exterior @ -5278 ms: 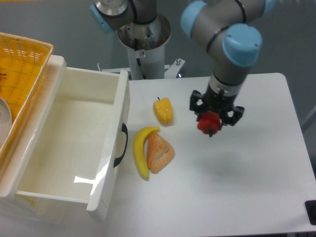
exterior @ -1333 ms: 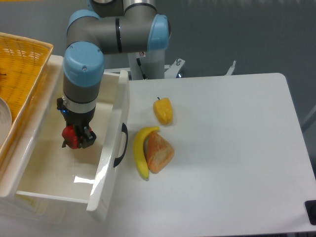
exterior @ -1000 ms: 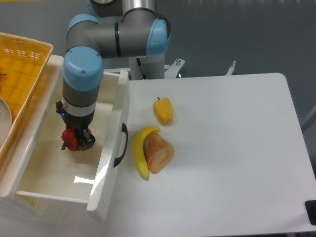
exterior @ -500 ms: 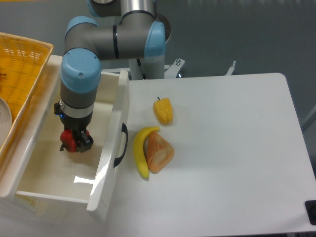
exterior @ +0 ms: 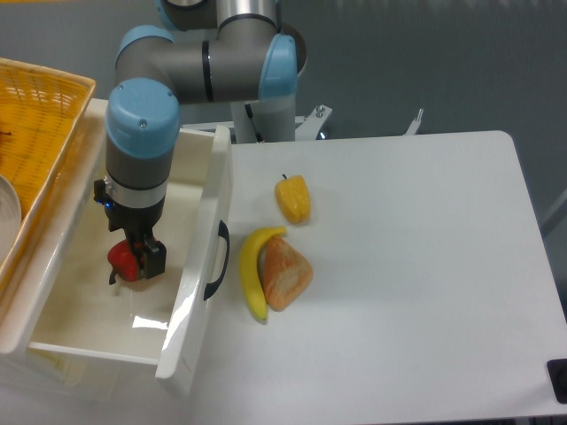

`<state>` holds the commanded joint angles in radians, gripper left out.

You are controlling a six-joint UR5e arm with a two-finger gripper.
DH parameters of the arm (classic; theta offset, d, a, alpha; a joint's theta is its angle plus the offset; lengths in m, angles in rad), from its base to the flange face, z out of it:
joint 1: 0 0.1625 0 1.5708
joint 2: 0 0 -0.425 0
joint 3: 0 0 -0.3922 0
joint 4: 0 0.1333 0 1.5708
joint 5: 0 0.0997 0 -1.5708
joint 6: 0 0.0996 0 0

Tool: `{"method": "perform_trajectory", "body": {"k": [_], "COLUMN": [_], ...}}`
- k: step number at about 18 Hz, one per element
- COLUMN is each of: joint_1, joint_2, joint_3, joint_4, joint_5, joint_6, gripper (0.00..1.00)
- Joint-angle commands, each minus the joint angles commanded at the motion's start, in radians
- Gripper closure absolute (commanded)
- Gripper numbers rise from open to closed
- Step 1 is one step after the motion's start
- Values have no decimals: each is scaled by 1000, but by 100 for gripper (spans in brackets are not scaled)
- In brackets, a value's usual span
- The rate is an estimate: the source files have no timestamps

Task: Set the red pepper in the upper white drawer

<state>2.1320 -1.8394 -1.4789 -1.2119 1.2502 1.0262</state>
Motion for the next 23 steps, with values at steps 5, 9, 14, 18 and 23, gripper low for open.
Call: {"method": "perform_trajectory", "body": {"k": [5, 9, 14, 18, 23], "joint_1": [69, 118, 174, 235, 331], "joint_2": [34, 78, 101, 101, 91], "joint_3": [23, 25, 31, 32, 19], "joint_4": [18, 18, 20, 22, 11], "joint_5": [-86, -159, -189, -180, -158], "joint_6": [24, 18, -9, -122, -155], "gripper": [1, 1, 0, 0, 0]}}
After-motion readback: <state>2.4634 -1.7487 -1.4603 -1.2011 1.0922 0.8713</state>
